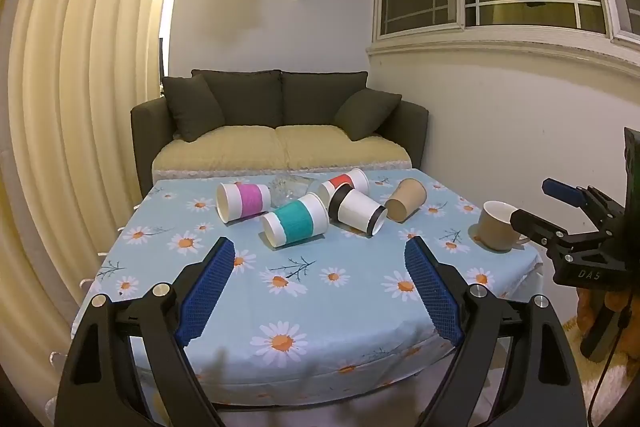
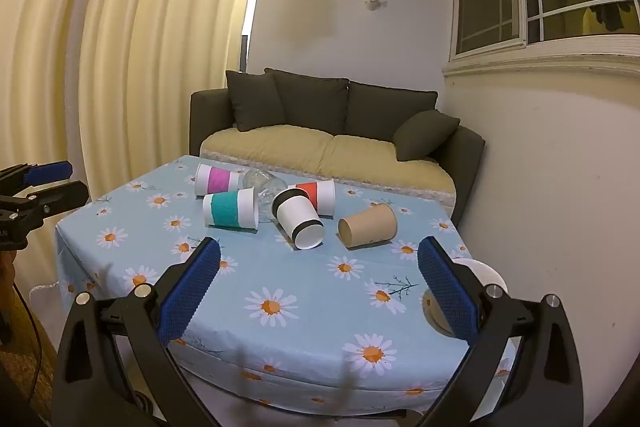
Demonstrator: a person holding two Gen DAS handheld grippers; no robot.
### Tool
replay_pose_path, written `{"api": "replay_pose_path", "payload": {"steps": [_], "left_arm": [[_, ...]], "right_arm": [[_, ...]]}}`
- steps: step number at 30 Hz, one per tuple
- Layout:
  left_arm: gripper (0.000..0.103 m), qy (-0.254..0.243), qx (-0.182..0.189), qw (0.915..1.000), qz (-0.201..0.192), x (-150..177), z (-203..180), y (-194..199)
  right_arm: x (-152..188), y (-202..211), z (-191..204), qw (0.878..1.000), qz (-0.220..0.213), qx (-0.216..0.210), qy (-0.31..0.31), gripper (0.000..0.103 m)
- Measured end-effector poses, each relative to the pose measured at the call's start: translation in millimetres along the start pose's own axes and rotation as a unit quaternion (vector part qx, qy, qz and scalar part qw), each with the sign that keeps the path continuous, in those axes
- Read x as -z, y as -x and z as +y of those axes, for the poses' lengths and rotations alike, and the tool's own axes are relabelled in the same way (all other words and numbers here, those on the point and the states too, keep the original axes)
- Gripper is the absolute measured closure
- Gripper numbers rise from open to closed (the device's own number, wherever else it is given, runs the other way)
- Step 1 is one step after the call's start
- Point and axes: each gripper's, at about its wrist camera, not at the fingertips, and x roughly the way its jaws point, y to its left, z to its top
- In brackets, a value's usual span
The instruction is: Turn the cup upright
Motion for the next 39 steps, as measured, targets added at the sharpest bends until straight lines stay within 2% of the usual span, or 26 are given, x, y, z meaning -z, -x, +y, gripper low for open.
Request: {"api": "replay_pose_path", "payload": {"steps": [39], "left_arm": [[0.018,-0.002,0.003,1.0000,0.005,0.2,0.3,0.0]], "right_arm": [[0.5,-6.8,2.9,1.000,0.014,-0.010,0.000,0.005]]}}
